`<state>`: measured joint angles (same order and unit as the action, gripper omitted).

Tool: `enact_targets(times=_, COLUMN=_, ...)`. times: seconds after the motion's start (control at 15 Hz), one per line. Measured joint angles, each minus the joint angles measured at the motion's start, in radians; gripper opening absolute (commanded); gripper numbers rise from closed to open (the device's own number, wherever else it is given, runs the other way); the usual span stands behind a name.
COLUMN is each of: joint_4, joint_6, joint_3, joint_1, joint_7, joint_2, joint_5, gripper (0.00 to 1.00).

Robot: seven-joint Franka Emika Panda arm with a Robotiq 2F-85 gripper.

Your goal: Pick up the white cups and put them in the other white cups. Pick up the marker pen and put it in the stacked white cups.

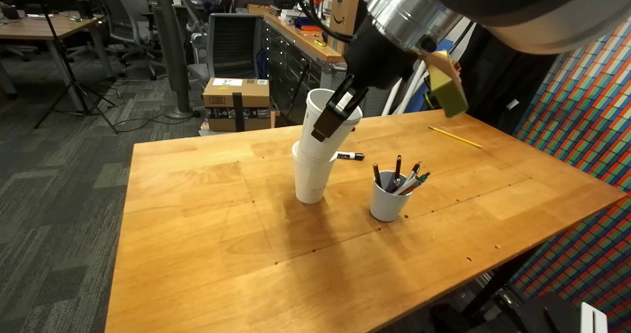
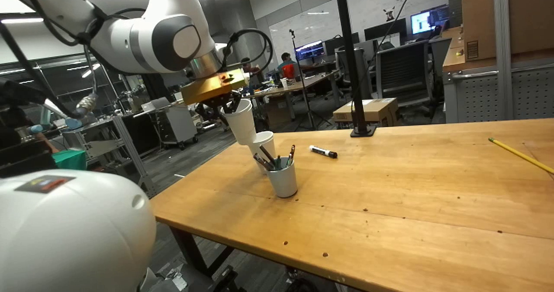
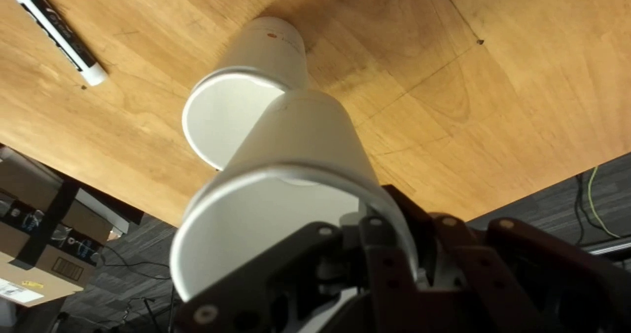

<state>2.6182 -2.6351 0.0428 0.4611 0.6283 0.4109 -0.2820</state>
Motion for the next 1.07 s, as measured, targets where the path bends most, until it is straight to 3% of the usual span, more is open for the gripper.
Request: enact_targets(times=1.07, joint_4=-0.098, joint_6=-0.018, joint_3=-0.005, joint_1=-0.03, joint_7=0.006, joint_2=-0.082, joint_5=0.0, gripper=0.02)
